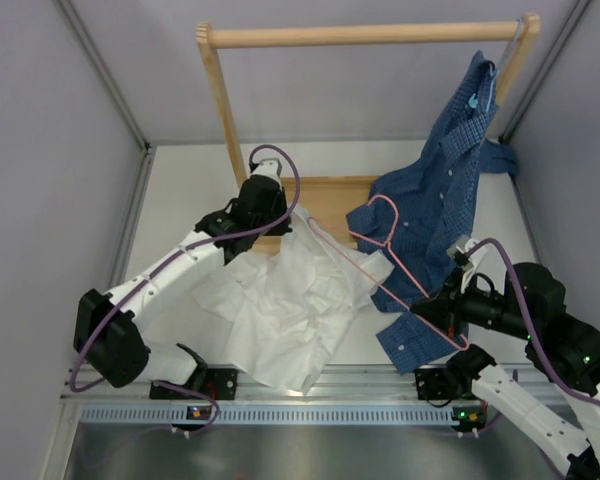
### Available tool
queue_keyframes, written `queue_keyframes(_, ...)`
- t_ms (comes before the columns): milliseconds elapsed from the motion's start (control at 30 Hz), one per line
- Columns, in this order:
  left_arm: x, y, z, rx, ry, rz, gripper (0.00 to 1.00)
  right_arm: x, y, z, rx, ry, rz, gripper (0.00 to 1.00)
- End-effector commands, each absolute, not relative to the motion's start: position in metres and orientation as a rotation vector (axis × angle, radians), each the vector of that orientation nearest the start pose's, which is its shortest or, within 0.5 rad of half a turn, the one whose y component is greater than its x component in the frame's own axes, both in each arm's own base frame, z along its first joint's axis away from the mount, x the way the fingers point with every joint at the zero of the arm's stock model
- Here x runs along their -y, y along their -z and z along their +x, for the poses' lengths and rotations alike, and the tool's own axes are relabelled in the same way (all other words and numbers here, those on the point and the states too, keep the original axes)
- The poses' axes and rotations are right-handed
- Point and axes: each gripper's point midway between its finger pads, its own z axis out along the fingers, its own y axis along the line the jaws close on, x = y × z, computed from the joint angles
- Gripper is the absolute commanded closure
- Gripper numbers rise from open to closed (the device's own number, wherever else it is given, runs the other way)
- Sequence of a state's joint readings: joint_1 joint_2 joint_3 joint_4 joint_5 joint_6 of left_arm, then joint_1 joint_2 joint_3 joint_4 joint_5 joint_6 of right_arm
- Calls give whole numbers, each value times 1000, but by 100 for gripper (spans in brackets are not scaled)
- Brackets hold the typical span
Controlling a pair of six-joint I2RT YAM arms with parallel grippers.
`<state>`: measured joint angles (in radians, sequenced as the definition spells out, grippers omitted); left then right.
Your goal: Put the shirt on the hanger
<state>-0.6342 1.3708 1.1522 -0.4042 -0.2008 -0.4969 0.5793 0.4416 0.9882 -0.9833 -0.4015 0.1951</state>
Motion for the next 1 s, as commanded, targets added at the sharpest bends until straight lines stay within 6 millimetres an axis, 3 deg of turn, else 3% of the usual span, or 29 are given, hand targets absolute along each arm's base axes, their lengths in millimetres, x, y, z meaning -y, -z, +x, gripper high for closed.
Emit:
queue_keyframes(0,249,-225,340,-2162,557,42,100,-146,-268,84,-2008,-903,-615,100)
queue_keyframes(133,251,-215,343,-2191,564,45,100,-146,-282,85,-1975,-902,-614,100)
queue_keyframes(300,254,-207,346,-2215,572,39,100,-150,-286,81,-1967,-941,-632,100)
queue_keyframes(467,260,-206,349,-2224,593,48,100,-148,-285,82,-1969,-925,-620,100)
queue_keyframes(600,265,-212,345,-2220,638,63,100,-147,-272,93,-2021,-876,-597,100)
queue_keyframes(700,270,-220,335,-2211,707,75,100,-144,-258,109,-2080,-799,-550,100)
queue_keyframes(833,288,-236,315,-2204,878,128,100,-151,-262,124,-2056,-797,-517,100)
queue_keyframes(967,298,-249,295,-2179,954,174,100,-176,-262,125,-2035,-939,-569,100)
